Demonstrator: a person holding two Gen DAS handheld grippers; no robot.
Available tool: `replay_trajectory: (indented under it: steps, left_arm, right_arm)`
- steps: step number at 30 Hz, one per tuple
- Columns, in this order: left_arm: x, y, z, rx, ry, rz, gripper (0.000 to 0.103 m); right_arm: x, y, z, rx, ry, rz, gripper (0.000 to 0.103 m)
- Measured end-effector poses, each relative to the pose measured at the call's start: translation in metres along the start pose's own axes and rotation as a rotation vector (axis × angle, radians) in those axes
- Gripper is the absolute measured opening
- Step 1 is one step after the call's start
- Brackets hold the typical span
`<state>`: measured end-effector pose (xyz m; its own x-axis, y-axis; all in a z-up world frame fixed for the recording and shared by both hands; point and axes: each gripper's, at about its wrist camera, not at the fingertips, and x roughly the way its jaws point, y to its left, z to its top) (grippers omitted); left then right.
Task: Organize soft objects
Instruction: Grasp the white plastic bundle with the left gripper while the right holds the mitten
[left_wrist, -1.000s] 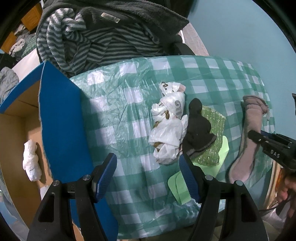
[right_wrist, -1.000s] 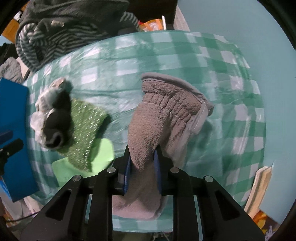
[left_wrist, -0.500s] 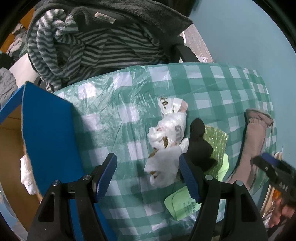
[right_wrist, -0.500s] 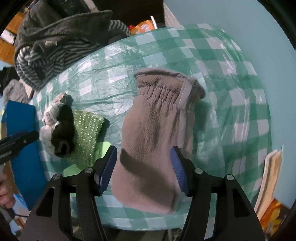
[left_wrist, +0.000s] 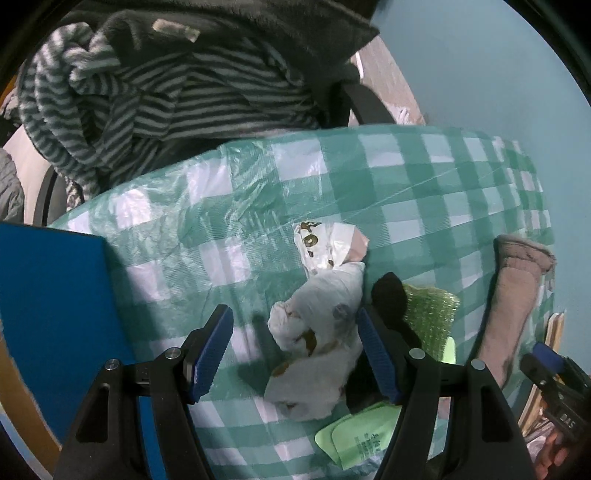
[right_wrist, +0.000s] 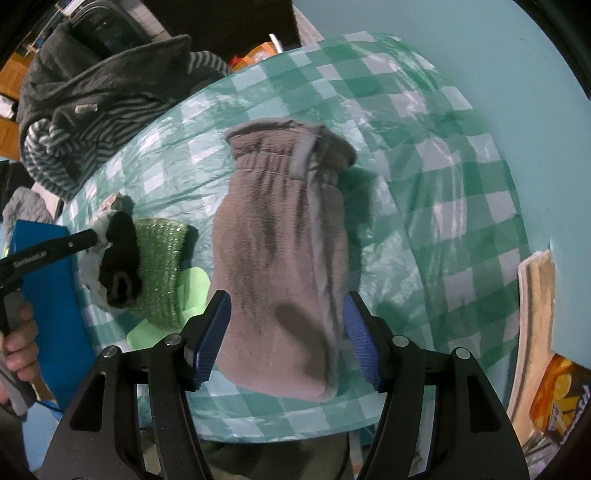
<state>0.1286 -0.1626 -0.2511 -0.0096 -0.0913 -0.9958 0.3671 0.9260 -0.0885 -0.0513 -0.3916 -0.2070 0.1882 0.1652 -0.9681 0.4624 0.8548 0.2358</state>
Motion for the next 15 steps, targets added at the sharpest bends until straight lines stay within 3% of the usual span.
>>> replay_trajectory:
  steps: [4, 7, 15]
  left_arm:
    - [0.006, 0.003, 0.003, -0.009, 0.01, -0.048, 0.068]
    - [0.006, 0.006, 0.004, -0.02, 0.005, -0.104, 0.045]
    - [-0.004, 0.02, -0.004, -0.025, -0.003, -0.084, 0.039]
  right_arm:
    - [-0.003, -0.005, 0.001, 0.014, -0.008, -0.005, 0.07]
    - [-0.004, -0.007, 0.002, 0.02, -0.012, -0.003, 0.07]
    - [0.003, -0.001, 0.008, 0.004, 0.007, -0.005, 0.071]
